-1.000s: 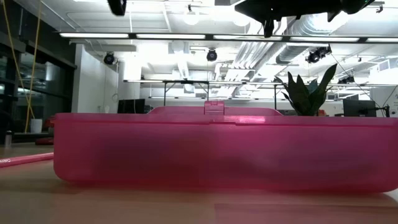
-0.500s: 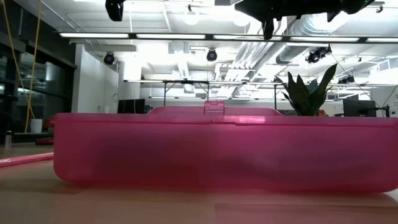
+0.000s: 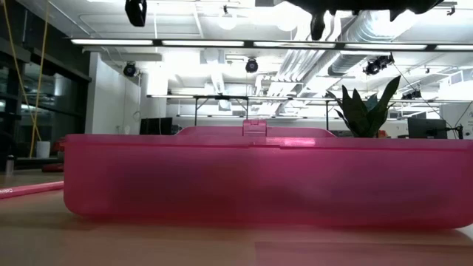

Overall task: Pack school essentials
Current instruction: Put the yellow pencil into the pink supply box

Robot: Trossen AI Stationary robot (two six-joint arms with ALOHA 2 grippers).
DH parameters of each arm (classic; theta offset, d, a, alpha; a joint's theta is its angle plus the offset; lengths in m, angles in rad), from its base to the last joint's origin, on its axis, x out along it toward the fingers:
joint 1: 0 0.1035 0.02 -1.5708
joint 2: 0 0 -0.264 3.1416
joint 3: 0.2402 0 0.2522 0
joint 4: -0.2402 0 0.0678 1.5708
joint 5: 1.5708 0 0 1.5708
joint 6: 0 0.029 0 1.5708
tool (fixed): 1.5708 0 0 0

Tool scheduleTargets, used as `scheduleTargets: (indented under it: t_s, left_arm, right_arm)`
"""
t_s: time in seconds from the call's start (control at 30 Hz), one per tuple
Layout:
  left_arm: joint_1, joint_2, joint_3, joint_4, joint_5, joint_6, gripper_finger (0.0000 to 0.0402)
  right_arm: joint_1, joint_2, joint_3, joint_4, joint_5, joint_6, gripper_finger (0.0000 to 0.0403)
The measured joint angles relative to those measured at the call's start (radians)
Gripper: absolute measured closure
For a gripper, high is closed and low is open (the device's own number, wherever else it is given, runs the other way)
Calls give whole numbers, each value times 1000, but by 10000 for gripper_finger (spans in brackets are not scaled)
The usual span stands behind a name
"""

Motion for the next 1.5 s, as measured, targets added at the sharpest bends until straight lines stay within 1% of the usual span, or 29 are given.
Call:
scheduleTargets:
  t_s: [0.07,0.13,0.17,0.23,0.3,0.37,0.47,0.57,0.63,0.7,0.77,0.9,0.97,1.17,1.3,1.4,1.5]
  left_arm:
    - [0,0,0,-1,-17,-22,398]
    - [0,0,0,-2,-22,-28,399]
    - [0,0,0,-5,-23,-29,400]
    - [0,0,0,-17,-37,-33,401]
    - [0,0,0,-27,-48,-43,401]
    - [0,0,0,-34,-56,-53,401]
    - [0,0,0,-45,-62,-55,401]
    - [0,0,0,-52,-66,-56,401]
    - [0,0,0,-53,-66,-57,401]
    - [0,0,0,-53,-66,-57,401]
    - [0,0,0,-53,-67,-59,402]
    - [0,0,0,-53,-67,-58,401]
    - [0,0,0,-55,-67,-59,401]
    - [0,0,0,-55,-67,-71,401]
    - [0,0,0,-55,-67,-82,401]
    - [0,0,0,-55,-67,-83,401]
    - [0,0,0,-55,-67,-83,401]
  right_arm:
    - [0,0,7,32,7,59,403]
    - [0,0,42,-14,15,83,400]
    - [-1,-1,71,-72,23,81,397]
    - [-5,-1,138,-263,59,33,387]
    - [-11,12,213,-505,110,-12,368]
    - [-21,35,284,-731,172,-33,340]
    - [-42,81,362,-1035,234,-53,287]
    - [-75,130,367,-1275,279,-31,231]
    - [-102,149,325,-1386,288,-22,199]
    - [-133,167,258,-1466,317,22,177]
    - [-171,170,178,-1502,357,95,166]
    - [-264,170,49,-1473,402,187,163]
    - [-310,170,3,-1428,411,228,163]
    - [-419,170,-76,-1264,424,342,163]
    - [-458,170,-101,-1195,431,388,164]
    - [-468,169,-127,-1163,440,460,182]
    - [-469,169,-170,-1099,447,545,226]
